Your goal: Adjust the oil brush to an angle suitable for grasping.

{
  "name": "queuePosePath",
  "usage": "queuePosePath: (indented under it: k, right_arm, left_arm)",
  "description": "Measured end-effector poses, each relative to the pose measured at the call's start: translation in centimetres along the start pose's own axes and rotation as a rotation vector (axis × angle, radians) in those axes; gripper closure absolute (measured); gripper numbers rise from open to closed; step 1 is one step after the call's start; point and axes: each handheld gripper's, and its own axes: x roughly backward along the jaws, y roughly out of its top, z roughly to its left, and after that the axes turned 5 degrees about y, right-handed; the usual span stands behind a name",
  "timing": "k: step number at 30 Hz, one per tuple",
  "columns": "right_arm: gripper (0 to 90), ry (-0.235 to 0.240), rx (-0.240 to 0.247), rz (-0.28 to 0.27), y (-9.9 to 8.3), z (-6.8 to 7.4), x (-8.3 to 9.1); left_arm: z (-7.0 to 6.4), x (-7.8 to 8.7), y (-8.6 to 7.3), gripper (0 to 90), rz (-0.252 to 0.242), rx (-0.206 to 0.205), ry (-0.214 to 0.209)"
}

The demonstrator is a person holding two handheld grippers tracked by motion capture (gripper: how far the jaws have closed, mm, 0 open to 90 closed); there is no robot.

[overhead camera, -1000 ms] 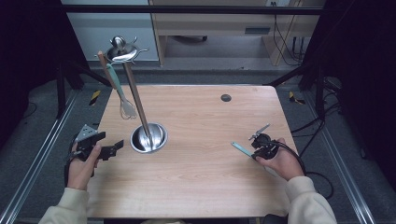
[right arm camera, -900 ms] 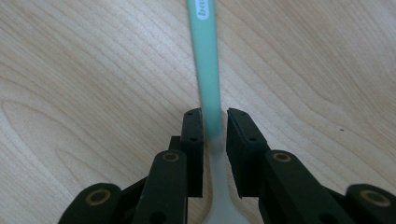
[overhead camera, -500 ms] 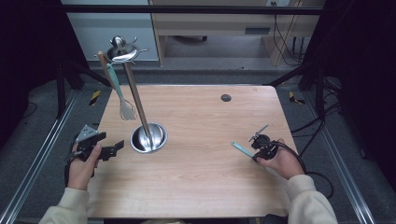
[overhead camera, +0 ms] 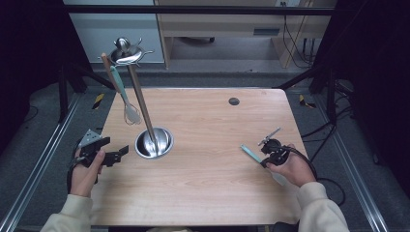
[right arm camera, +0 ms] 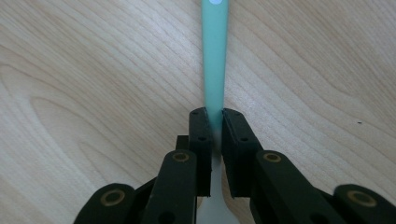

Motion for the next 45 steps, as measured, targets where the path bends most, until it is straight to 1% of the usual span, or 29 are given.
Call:
queuePosePath:
  k: [6, 8, 13, 15, 18, 20, 21, 26, 32, 35, 40, 45]
  right_arm:
    - [82.9, -0.01, -0.007, -0.068, 0.6, 0.8, 1.4]
    - [82.9, -0.019, 0.004, -0.09, 1.0, 1.3, 1.9]
    - [82.9, -0.036, 0.028, -0.14, 2.3, 2.7, 2.9]
    - [82.9, -0.045, 0.043, -0.164, 2.8, 3.4, 3.2]
    - [82.9, -0.045, 0.063, -0.211, 3.9, 4.8, 3.7]
    - [82.9, -0.043, 0.072, -0.231, 4.5, 5.6, 3.9]
    - [82.9, -0.04, 0.085, -0.246, 5.0, 6.1, 4.0]
    - [82.9, -0.041, 0.124, -0.283, 6.8, 8.2, 4.3]
    - [82.9, -0.043, 0.132, -0.343, 8.3, 10.0, 4.8]
    - [82.9, -0.041, 0.15, -0.377, 9.2, 11.0, 5.1]
    - [82.9, -0.035, 0.17, -0.401, 10.2, 12.1, 5.3]
    - [82.9, -0.036, 0.179, -0.426, 10.8, 12.7, 5.5]
  left_arm:
    - [0.1, 0.0, -0.1, 9.2, 0.003, 0.001, 0.002]
    - [0.1, 0.0, 0.0, 9.2, -0.004, 0.008, 0.002]
    - [0.1, 0.1, 0.0, 9.2, -0.005, 0.006, -0.001]
    - [0.1, 0.1, 0.0, 9.2, -0.005, 0.004, -0.001]
    - [0.1, 0.1, 0.0, 9.2, -0.005, 0.007, 0.001]
    - [0.1, 0.1, 0.0, 9.2, -0.005, 0.005, -0.001]
    - [0.1, 0.1, 0.0, 9.1, -0.005, 0.005, -0.001]
    - [0.1, 0.1, 0.0, 9.1, -0.009, 0.008, -0.002]
    - [0.1, 0.2, 0.0, 9.1, -0.01, 0.007, -0.004]
    - [0.2, 0.2, 0.0, 9.1, -0.011, 0.007, -0.004]
    - [0.2, 0.2, 0.0, 9.1, -0.014, 0.012, -0.006]
    - [0.2, 0.2, 0.0, 8.8, -0.017, 0.012, -0.004]
